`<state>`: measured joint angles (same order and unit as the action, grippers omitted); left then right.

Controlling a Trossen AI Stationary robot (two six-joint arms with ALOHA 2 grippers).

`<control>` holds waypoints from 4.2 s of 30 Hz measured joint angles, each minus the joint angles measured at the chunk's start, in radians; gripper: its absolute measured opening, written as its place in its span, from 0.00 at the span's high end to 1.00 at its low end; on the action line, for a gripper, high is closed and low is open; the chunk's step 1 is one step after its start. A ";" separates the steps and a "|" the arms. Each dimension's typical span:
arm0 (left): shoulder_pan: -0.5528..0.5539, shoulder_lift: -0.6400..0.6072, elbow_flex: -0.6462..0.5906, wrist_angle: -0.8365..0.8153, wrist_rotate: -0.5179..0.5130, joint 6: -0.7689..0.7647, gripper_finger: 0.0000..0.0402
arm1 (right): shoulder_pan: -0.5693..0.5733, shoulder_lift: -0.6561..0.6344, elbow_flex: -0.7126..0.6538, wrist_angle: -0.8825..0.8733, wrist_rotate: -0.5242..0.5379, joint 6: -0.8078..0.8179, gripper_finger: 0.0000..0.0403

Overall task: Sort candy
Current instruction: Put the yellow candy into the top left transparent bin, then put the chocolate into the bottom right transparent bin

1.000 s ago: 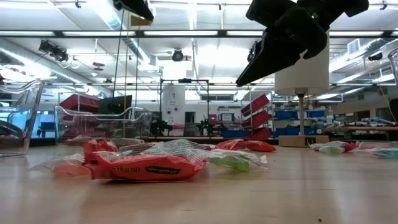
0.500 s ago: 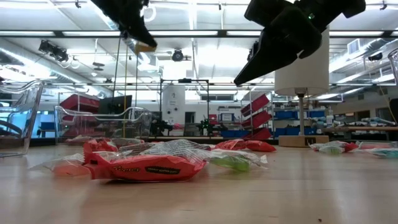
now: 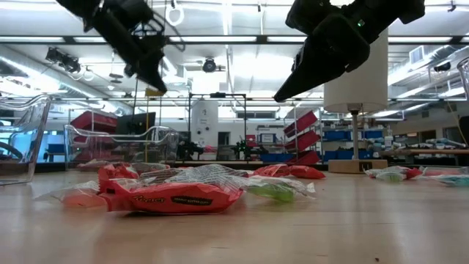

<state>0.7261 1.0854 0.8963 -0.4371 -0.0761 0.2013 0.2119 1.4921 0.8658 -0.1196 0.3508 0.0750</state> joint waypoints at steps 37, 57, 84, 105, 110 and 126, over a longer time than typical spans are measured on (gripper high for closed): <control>0.145 0.216 -0.150 -0.063 -0.137 -0.188 1.00 | -0.023 0.000 0.000 0.017 0.000 0.000 0.68; 0.145 0.216 -0.150 -0.064 -0.161 -0.187 0.97 | -0.027 0.000 0.000 0.017 -0.001 0.000 0.68; 0.128 0.211 -0.071 -0.101 -0.159 -0.207 0.83 | -0.030 0.000 0.000 0.018 -0.001 0.003 0.68; -0.189 -0.130 -0.024 -0.115 -0.158 -0.280 0.83 | -0.084 0.000 0.000 0.024 -0.001 0.064 0.68; -0.306 -0.171 -0.024 -0.093 -0.159 -0.311 0.83 | -0.112 0.000 0.000 0.024 -0.029 0.088 0.68; -0.622 -0.197 -0.024 -0.084 -0.161 -0.338 0.83 | -0.148 0.000 0.000 0.024 -0.065 0.082 0.68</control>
<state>0.1037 0.8886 0.8726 -0.5210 -0.2376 -0.1364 0.0642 1.4921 0.8658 -0.0953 0.2855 0.1571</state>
